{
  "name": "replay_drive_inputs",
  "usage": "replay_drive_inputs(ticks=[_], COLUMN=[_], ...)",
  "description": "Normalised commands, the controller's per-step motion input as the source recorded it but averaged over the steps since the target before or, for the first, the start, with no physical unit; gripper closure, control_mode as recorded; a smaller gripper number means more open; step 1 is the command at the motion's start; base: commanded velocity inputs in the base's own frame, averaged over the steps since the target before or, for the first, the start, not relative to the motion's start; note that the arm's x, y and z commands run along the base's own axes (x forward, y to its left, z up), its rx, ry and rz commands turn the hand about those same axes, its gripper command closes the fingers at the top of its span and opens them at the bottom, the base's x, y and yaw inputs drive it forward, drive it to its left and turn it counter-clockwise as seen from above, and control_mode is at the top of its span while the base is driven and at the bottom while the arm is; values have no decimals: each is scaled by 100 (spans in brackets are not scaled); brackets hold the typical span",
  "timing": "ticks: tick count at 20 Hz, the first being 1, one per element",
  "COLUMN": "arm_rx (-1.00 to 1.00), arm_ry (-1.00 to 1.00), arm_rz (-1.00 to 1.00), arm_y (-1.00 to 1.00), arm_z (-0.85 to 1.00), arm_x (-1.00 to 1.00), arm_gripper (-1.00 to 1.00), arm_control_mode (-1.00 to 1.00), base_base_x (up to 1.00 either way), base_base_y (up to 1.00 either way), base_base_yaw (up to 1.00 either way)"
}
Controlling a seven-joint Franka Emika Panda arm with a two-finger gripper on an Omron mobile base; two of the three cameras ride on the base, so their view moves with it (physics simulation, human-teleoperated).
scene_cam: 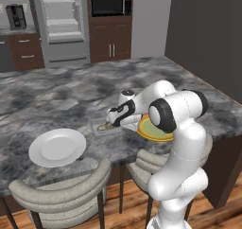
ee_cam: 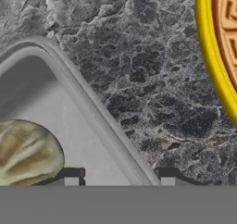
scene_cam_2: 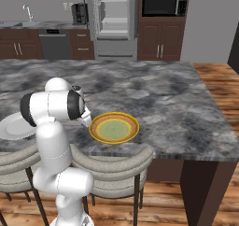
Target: Place two dumplings into each of the tupperware containers and then place the containers in the fridge.
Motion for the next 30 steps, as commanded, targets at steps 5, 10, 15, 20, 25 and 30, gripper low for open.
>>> replay_drive_inputs(ticks=[5, 10, 15, 20, 25, 30], arm_rx=[0, 0, 0, 0, 0, 9], arm_ry=[0, 1, 0, 0, 2, 1], arm_rz=[0, -2, -15, -25, -25, -24], arm_y=[0, 0, -4, -23, -7, -6], arm_z=[0, 19, 76, 69, 88, 90], arm_x=[0, -6, -22, -44, -67, -100], arm_gripper=[100, 100, 100, 100, 100, 100], arm_control_mode=[-100, -100, -100, -100, -100, -100], base_base_x=[0, 0, 0, 0, 0, 0], base_base_y=[0, 0, 0, 0, 0, 0], base_base_yaw=[0, 0, 0, 0, 0, 0])
